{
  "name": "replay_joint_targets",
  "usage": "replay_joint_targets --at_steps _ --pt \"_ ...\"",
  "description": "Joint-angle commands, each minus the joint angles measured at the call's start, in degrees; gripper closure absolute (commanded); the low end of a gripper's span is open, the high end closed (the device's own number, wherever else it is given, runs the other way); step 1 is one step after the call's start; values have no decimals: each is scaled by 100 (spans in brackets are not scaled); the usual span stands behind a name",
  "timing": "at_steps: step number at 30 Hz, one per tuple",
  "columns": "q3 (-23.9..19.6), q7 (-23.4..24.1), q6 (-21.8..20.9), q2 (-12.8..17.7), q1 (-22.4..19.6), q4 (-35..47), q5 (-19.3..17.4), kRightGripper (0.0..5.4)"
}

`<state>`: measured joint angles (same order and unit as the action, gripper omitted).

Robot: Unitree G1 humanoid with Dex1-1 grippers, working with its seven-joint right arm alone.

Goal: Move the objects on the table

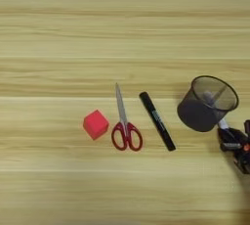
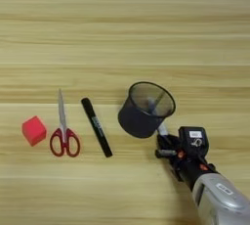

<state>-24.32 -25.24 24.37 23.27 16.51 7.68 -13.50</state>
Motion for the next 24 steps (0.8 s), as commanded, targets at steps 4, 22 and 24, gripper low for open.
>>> replay_joint_targets --at_steps 4,22,24 --pt "111 91 -60 46 -12 351 45 467" --pt "67 161 -98 97 -25 198 87 467" --pt "32 182 -120 117 -44 138 99 467"
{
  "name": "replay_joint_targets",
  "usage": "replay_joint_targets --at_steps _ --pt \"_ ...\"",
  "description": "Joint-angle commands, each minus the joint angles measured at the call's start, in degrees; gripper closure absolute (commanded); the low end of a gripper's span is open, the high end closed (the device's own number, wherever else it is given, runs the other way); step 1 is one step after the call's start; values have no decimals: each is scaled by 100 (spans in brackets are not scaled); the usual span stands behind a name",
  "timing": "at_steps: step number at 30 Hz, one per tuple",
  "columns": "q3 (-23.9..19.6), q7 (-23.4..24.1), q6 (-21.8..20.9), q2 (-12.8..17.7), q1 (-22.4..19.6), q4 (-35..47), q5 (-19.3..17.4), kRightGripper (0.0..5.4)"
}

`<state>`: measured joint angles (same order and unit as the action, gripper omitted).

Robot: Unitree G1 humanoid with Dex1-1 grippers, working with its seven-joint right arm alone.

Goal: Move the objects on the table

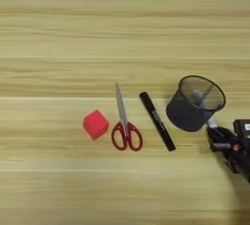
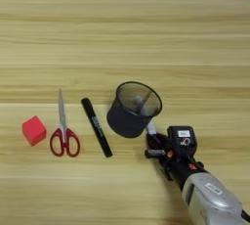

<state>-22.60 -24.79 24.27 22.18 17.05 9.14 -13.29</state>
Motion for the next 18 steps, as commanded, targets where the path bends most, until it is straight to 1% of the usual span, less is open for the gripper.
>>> replay_joint_targets --at_steps 1,9,11,13,18 --pt "-170 156 -122 242 -120 -50 86 467" --pt "-207 228 -284 294 -182 -292 194 467" --pt "-192 231 -299 297 -180 -297 202 423" --pt "-161 212 -305 297 -173 -283 198 404" --pt "-159 208 -299 305 -156 -242 177 327"
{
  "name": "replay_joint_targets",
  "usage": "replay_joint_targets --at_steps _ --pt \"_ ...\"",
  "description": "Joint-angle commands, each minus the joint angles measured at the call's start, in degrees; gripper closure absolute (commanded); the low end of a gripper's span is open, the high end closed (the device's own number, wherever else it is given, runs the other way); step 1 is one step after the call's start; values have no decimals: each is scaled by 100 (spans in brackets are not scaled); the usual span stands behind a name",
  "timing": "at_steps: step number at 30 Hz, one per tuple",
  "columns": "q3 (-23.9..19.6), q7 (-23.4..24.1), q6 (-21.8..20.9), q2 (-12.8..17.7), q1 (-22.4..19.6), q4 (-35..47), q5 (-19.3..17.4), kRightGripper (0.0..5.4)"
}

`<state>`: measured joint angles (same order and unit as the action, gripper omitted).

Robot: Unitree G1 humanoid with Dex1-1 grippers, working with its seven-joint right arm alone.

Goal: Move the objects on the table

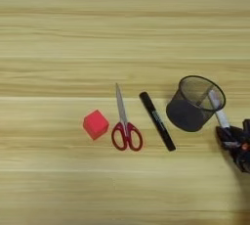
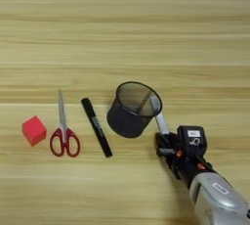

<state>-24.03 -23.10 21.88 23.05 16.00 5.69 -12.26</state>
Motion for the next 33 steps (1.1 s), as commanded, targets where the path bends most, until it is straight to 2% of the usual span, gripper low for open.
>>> replay_joint_targets --at_steps 1,6,8,23,33 --pt "-17 41 -60 220 -50 110 71 315" --pt "-14 40 -51 222 -48 138 58 260" --pt "-20 41 -45 222 -45 157 51 213" --pt "-26 44 -16 229 -33 207 47 13" --pt "-35 35 -39 230 -13 185 48 6"
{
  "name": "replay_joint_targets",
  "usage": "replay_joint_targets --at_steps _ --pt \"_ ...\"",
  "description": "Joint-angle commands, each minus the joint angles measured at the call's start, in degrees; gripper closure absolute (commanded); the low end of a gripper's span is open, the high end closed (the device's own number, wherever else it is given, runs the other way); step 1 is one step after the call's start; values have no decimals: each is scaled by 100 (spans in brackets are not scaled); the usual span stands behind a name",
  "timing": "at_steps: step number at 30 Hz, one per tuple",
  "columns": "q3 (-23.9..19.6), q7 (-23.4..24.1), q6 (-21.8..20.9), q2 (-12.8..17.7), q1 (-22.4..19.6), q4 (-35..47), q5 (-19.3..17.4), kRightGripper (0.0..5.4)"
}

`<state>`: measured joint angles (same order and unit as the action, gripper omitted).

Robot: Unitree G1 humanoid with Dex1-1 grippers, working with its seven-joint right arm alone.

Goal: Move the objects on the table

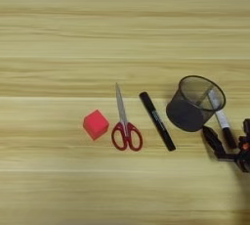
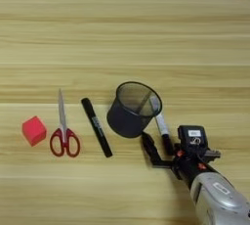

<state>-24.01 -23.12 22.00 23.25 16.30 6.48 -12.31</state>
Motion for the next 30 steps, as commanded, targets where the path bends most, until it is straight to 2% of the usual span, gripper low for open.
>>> replay_joint_targets --at_steps 1,6,12,21,30 --pt "-28 35 -45 207 -33 124 55 6" --pt "-43 34 -19 222 6 219 54 6" --pt "-119 30 98 233 162 709 -3 6" --pt "-91 14 507 151 537 1889 -94 6" --pt "-13 -192 1006 66 792 2737 -435 6"
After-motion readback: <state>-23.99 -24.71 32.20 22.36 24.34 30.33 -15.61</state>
